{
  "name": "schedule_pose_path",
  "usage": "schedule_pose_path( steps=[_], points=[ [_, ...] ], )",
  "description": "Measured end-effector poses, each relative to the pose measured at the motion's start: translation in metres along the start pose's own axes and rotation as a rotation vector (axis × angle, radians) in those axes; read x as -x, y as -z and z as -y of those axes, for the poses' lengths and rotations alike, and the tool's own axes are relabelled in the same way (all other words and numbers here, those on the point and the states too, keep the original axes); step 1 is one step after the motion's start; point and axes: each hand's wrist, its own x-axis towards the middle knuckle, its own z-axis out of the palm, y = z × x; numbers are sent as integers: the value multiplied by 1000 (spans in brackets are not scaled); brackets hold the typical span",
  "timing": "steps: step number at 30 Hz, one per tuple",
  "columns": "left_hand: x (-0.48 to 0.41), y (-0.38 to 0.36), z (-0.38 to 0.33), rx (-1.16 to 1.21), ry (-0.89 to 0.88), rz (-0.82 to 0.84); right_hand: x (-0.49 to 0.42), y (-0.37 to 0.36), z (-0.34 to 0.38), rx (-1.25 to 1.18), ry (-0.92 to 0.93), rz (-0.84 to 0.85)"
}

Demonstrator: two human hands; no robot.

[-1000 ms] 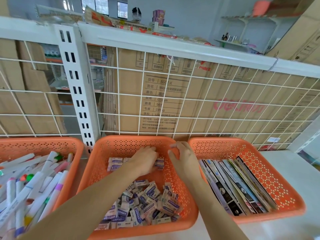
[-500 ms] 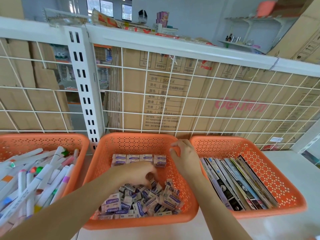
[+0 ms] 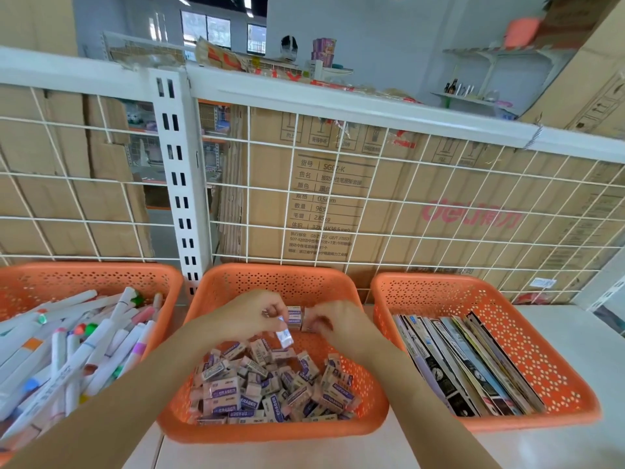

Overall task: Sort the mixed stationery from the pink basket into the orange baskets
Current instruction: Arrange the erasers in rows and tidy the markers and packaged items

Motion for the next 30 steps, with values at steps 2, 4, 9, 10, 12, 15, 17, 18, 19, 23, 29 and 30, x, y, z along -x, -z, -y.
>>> schedule_pose_path(
  steps=[2,4,9,10,12,15,17,18,19,23,29,30],
  points=[
    [8,1,4,77,29,-22,0,-1,8,94,13,316],
    [13,0,8,142,49,-44,-1,-5,12,158,-18,479],
    [24,-2,12,298,85,-75,-4,-10,13,140,-68,534],
    [26,-2,13,313,94,-83,-4,-8,13,116,-75,526],
    [29,-1,12,342,104,-97,-6,-6,11,49,-86,469],
    [34,0,10,377,116,-112,-8,-3,9,-187,-155,282],
    [37,-1,6,405,132,-133,-8,1,12,-468,-227,131],
    [38,-1,5,435,132,-146,-7,3,15,-609,-265,83],
    [37,-1,4,471,123,-156,-8,2,18,-720,-298,53],
    [36,1,-1,551,86,-175,-8,-1,29,-857,-341,66],
    [33,1,-8,597,68,-296,-5,12,31,-893,-290,197],
    [33,1,-9,599,66,-322,-5,14,31,-891,-281,235]
  ],
)
